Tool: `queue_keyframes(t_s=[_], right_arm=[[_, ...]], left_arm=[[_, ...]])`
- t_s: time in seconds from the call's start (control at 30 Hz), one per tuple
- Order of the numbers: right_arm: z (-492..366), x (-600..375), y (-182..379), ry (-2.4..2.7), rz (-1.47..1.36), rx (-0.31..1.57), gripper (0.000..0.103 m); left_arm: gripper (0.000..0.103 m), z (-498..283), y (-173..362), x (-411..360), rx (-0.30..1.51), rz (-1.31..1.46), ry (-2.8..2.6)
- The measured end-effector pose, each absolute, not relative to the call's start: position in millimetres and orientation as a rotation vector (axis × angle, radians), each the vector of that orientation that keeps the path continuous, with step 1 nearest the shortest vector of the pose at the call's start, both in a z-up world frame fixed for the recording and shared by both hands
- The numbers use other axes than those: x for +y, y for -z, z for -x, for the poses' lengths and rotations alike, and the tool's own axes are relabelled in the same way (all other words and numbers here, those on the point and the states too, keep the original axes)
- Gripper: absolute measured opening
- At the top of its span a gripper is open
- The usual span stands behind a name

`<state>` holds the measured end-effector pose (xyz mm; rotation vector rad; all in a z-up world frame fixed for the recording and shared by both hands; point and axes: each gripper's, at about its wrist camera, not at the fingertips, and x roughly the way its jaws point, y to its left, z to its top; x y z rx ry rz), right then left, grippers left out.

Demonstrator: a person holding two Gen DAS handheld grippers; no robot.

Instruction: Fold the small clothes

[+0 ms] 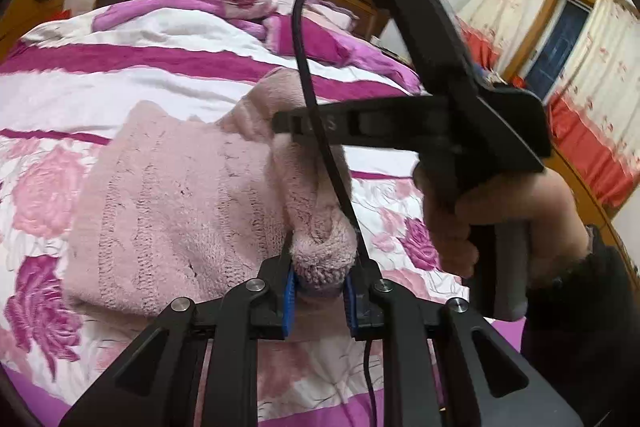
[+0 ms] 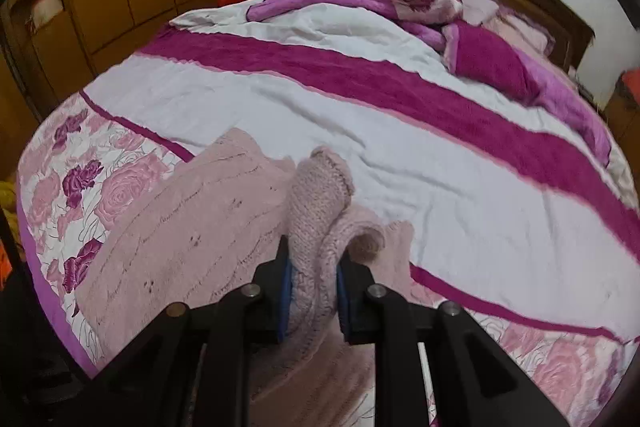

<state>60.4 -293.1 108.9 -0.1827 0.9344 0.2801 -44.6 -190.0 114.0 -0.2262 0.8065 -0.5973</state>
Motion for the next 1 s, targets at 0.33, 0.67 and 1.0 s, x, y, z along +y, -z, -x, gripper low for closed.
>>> queue_keyframes(t_s=[0.33, 0.67, 1.0], right_arm=[[-68.9, -336.2, -75.6, -0.24, 0.067, 0.995, 0.019], [-76.2, -359.9, -56.6, -0.25, -0.078, 0.989, 0.02], [-47.9, -356.1, -81.2, -0.14, 0.001, 0.742, 0.02]], left_arm=[[0.0, 40.4, -87.5, -230.1, 0.856, 0.124, 0.62], [0.0, 36.2, -75.4, -244.0, 0.866, 0.095, 0.626], [0.0, 39.2, -70.1, -246.2, 0.865, 0.091, 0.652]])
